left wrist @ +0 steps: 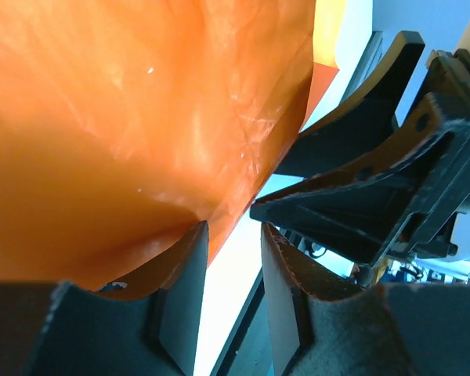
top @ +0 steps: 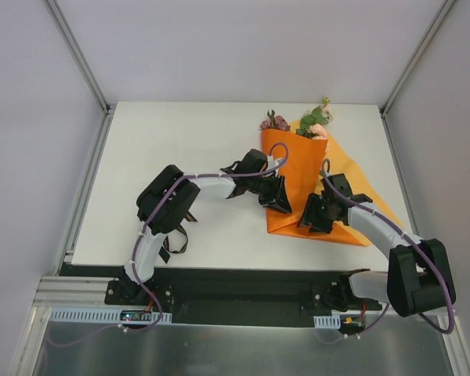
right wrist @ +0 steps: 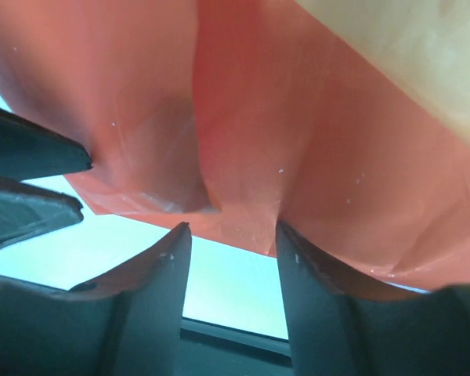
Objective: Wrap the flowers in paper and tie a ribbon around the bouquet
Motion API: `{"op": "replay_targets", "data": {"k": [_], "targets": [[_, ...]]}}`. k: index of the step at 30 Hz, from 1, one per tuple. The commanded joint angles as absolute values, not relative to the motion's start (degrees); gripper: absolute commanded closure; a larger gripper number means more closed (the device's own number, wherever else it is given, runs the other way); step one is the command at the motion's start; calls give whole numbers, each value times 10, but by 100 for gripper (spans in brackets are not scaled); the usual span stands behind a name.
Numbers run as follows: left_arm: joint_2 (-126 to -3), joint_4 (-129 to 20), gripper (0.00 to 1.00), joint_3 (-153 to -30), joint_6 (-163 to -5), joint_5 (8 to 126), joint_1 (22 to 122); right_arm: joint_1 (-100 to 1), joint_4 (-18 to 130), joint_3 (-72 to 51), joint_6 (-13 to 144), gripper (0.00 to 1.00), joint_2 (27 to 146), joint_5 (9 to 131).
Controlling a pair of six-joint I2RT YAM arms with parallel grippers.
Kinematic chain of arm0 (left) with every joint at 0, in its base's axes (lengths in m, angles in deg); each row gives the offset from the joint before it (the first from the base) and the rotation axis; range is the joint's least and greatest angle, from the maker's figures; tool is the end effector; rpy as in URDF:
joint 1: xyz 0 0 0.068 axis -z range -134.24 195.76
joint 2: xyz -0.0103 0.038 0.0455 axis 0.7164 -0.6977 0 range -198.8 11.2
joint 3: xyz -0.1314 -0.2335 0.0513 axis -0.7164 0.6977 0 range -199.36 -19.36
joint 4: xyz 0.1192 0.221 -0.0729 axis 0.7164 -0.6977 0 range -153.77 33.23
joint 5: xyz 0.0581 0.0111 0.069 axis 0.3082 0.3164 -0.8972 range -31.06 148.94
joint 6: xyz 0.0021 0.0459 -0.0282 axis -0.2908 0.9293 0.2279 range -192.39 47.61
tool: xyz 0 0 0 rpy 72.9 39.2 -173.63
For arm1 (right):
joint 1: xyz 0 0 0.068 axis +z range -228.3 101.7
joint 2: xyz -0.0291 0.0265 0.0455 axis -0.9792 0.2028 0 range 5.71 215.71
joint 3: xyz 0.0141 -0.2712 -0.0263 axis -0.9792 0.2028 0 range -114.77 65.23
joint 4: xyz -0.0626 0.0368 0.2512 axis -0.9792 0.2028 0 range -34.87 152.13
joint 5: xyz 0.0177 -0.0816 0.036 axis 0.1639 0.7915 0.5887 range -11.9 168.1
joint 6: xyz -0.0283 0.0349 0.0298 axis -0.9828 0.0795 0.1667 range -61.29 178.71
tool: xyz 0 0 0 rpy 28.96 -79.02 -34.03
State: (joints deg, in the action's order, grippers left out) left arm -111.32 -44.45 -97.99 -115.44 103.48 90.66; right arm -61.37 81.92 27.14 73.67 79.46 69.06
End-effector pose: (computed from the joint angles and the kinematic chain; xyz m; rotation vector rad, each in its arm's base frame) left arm 0.3116 -0.3458 0.1575 0.5868 2.3847 -1.6352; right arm 0.2190 0.0724 0.1760 -0.0983 2.6948 0.3863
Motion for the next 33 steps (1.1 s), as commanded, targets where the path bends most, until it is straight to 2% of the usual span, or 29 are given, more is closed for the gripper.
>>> {"op": "replay_targets", "data": {"k": [1,3,7,17,20,21,24,33], "targets": [[-1091,-385,67,-953,-1165,1046,902,-651,743,311,752,44,745,579],[-1083,-380,68,-947,-1164,1046,902,-661,720,317,751,39,733,560],[-1070,-377,68,-935,-1161,1047,902,-684,692,317,748,39,753,537],[-1046,-375,67,-919,-1159,1058,901,-716,623,298,755,48,826,499],[-1042,-375,67,-918,-1158,1060,901,-717,622,302,758,63,821,496],[-1042,-375,67,-918,-1158,1061,901,-718,622,304,760,76,816,495],[-1041,-375,67,-920,-1159,1062,899,-716,645,322,770,99,783,497],[-1072,-365,67,-935,-1171,1068,899,-711,738,363,804,99,692,552]]}}
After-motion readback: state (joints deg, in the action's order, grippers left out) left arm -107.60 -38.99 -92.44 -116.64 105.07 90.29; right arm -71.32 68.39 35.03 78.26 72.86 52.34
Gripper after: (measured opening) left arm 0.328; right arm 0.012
